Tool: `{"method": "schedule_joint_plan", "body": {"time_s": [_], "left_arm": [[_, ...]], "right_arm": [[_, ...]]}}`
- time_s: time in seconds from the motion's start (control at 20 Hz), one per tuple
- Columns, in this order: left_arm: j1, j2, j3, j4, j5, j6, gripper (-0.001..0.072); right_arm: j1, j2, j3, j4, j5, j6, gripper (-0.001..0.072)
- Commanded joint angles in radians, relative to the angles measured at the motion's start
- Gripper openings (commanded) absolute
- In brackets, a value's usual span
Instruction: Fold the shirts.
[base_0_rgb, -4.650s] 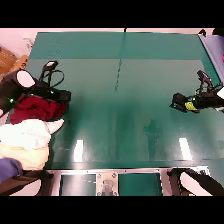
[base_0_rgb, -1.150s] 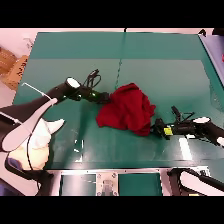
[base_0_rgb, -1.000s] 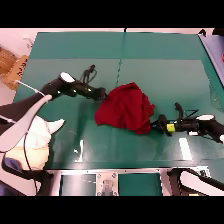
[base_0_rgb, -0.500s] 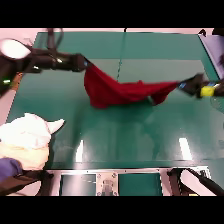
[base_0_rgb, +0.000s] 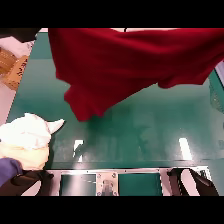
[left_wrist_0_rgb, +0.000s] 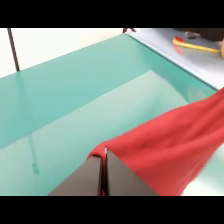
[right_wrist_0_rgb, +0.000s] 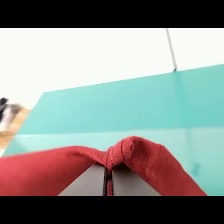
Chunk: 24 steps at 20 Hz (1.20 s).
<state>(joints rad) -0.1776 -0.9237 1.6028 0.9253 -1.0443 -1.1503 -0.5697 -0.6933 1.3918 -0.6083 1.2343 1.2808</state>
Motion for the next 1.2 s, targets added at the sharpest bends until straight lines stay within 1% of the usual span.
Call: {"method": "schedule_joint_plan", "body": {"time_s": [0.0, 0.1, 0.2, 0.3, 0.45, 0.55, 0.65, 0.75, 0.8, 0.85, 0.9, 1.0, 1.05, 1.15], "left_arm": [[0.001, 0.002, 0.023, 0.077, -0.029, -0.014, 0.0019], [0.001, -0.043, 0.005, 0.092, -0.027, -0.022, 0.0019], [0.001, -0.106, -0.055, 0.051, -0.026, -0.021, 0.002], [0.001, -0.193, -0.153, -0.032, -0.019, -0.018, 0.002], [-0.035, -0.368, -0.303, -0.171, 0.038, 0.086, 0.002], [-0.085, -0.502, -0.351, -0.203, 0.092, 0.116, 0.002], [-0.116, -0.617, -0.35, -0.203, 0.122, 0.116, 0.002], [-0.113, -0.672, -0.343, -0.204, 0.161, 0.111, 0.0022], [-0.102, -0.675, -0.343, -0.203, 0.184, 0.111, 0.0161], [-0.085, -0.674, -0.338, -0.204, 0.19, 0.103, 0.049], [-0.058, -0.674, -0.322, -0.2, 0.168, 0.088, 0.0582], [0.011, -0.674, -0.272, -0.2, 0.078, 0.08, 0.0585], [0.051, -0.674, -0.241, -0.199, 0.021, 0.077, 0.0584], [0.129, -0.674, -0.192, -0.199, -0.078, 0.064, 0.0585]], "right_arm": [[-0.018, 0.036, 0.003, -0.09, 0.02, 0.002, 0.0016], [0.002, 0.036, -0.103, -0.091, 0.024, 0.002, 0.0017], [0.061, 0.034, -0.274, -0.091, -0.011, -0.016, 0.0016], [0.143, 0.012, -0.475, -0.091, -0.121, -0.037, 0.0016], [0.27, -0.104, -0.715, -0.091, -0.36, -0.037, 0.0016], [0.328, -0.243, -0.758, -0.091, -0.472, -0.037, 0.0017], [0.349, -0.387, -0.73, -0.08, -0.517, -0.049, 0.0016], [0.343, -0.496, -0.673, -0.081, -0.519, -0.051, 0.0016], [0.339, -0.523, -0.647, -0.082, -0.515, -0.051, 0.0017], [0.329, -0.533, -0.62, -0.085, -0.505, -0.051, 0.0018], [0.311, -0.531, -0.591, -0.085, -0.481, -0.051, 0.0039], [0.244, -0.521, -0.514, -0.086, -0.364, -0.05, 0.0354], [0.201, -0.512, -0.481, -0.092, -0.281, -0.04, 0.039], [0.13, -0.482, -0.465, -0.118, -0.149, 0.005, 0.039]]}}
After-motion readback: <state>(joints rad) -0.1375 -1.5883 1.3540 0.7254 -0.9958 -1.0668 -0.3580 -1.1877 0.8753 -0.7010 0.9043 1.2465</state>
